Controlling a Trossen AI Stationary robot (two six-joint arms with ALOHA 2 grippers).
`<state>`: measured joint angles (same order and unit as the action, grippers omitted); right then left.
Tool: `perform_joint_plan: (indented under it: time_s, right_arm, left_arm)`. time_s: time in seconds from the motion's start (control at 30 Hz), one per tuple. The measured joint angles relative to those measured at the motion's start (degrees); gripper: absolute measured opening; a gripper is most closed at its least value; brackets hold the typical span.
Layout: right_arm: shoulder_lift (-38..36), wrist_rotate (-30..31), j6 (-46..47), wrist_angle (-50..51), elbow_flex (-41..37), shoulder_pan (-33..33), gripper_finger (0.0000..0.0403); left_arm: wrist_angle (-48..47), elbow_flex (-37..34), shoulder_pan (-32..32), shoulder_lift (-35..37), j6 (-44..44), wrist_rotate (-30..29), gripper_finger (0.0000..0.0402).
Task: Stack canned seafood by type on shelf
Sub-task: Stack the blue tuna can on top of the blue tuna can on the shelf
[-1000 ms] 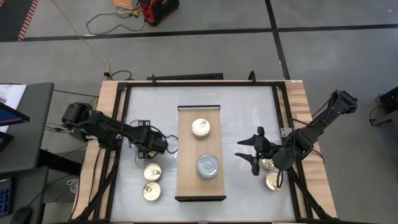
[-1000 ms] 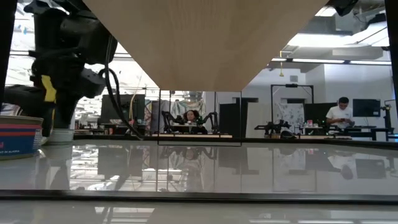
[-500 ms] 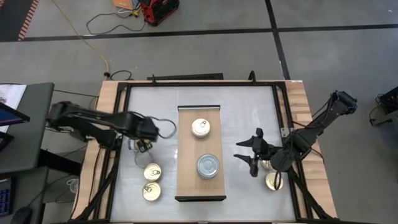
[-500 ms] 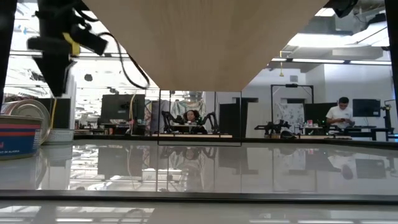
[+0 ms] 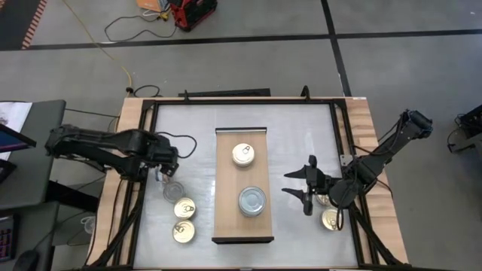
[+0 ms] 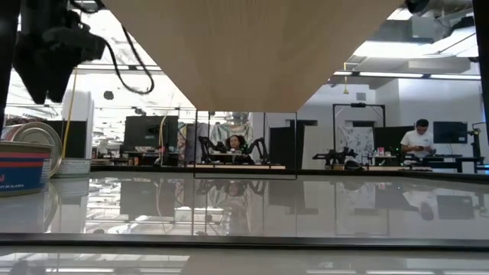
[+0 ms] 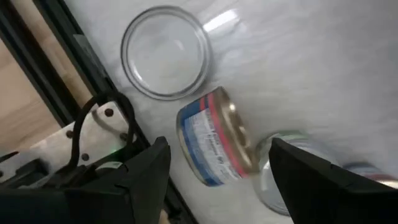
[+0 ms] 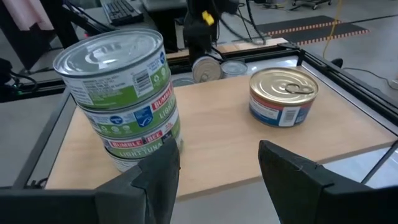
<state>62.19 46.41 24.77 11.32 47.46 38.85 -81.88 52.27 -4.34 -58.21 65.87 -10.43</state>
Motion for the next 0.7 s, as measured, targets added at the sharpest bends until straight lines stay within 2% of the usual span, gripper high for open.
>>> perform_joint_plan:
  time_s: [0.27,0.57,0.7]
  right_arm:
    - [0.00,-0.09,-1.29,-1.91,0.00,0.00,0.0244]
    - [-0.02,-0.12,-1.51,-1.89,0.00,0.00,0.0244]
    - [-0.02,-0.12,-2.35,-1.86,0.00,0.00,0.0244]
  left_arm:
    - [6.70,-7.61,3.71,-1.37,-4.84,6.54,0.0262]
    - [15.01,-11.55,8.05,-0.98,-9.83,11.17,0.0261]
    - [16.63,-12.11,8.03,-1.26,-13.24,12.61,0.0246]
